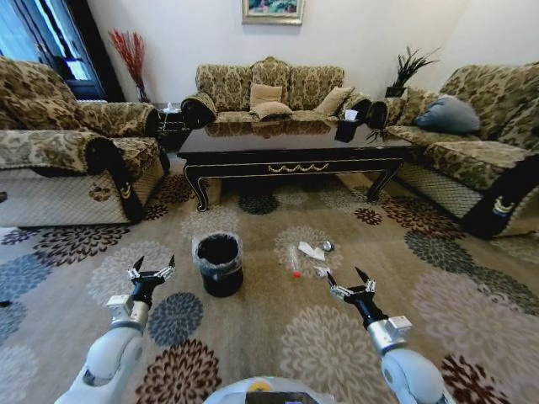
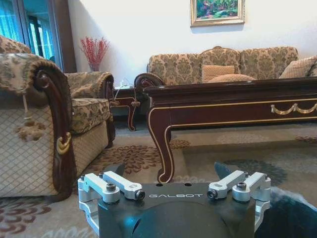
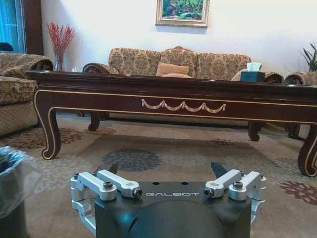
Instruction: Move to the front of the table and pick up the trash from the floor, then place it into the trash bin.
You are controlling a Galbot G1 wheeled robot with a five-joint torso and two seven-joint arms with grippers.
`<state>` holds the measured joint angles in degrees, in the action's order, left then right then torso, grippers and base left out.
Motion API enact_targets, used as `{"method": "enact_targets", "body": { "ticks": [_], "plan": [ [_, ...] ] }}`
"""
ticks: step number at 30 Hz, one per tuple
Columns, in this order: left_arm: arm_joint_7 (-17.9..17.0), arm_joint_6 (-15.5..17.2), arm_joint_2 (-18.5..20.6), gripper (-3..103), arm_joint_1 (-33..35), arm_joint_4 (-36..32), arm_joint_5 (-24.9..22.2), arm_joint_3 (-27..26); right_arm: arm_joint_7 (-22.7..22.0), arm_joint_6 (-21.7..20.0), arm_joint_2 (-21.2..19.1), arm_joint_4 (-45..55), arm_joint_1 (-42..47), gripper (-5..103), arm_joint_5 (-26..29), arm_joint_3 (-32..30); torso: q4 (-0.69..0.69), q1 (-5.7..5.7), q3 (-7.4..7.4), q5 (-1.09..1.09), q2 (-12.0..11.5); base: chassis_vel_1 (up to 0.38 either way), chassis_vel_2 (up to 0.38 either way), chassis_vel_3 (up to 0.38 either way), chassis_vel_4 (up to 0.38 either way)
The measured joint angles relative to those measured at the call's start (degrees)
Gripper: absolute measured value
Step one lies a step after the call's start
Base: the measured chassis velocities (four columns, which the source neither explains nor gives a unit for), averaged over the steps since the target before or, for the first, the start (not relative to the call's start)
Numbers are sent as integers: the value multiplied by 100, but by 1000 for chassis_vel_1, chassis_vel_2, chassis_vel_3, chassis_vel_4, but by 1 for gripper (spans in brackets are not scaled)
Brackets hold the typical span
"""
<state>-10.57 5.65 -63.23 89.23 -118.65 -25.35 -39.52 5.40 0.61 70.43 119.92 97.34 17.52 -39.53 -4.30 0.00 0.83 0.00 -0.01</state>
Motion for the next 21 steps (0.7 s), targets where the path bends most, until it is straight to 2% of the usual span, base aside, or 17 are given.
{"method": "enact_targets", "body": {
  "ticks": [5, 10, 12, 15, 16, 18, 20, 21],
  "plan": [
    [-57, 75, 29, 100, -58, 49, -3, 21, -10, 5, 27, 0, 4, 100, -43, 25, 0, 0, 0, -1, 0, -221, 239, 234, -234],
    [-243, 396, 148, 100, -160, 27, -120, 78, -40, 41, 66, -11, 32, 100, -46, 62, 1, 1, 2, 0, 0, -169, 195, 183, -211],
    [-365, 597, 268, 100, -242, -27, -158, 137, -44, 78, 104, -31, 60, 100, -80, 70, 1, 1, 2, -1, 0, -121, 95, 103, -88],
    [-405, 646, 330, 100, -300, -34, -157, 184, -45, 94, 126, -39, 73, 100, -104, 74, 0, 1, 2, 0, 0, -87, 60, 61, -52],
    [-503, 774, 450, 100, -428, -53, -206, 312, -46, 115, 169, -42, 101, 100, -139, 82, 0, 0, -1, 0, 1, 0, 0, 0, 0],
    [-544, 832, 485, 100, -469, -71, -260, 354, -46, 120, 182, -43, 110, 100, -151, 83, 0, 0, -1, 0, 1, 0, 0, 0, 0],
    [-735, 1158, 594, 100, -587, -155, -573, 499, -50, 136, 222, -42, 135, 100, -179, 85, 0, 0, -1, 0, 1, 29, -43, -60, 38],
    [-976, 1691, 686, 100, -708, -229, -967, 629, -57, 153, 255, -41, 161, 100, -200, 85, 0, 0, -1, 0, 1, 0, 0, 0, 0]
  ]
}}
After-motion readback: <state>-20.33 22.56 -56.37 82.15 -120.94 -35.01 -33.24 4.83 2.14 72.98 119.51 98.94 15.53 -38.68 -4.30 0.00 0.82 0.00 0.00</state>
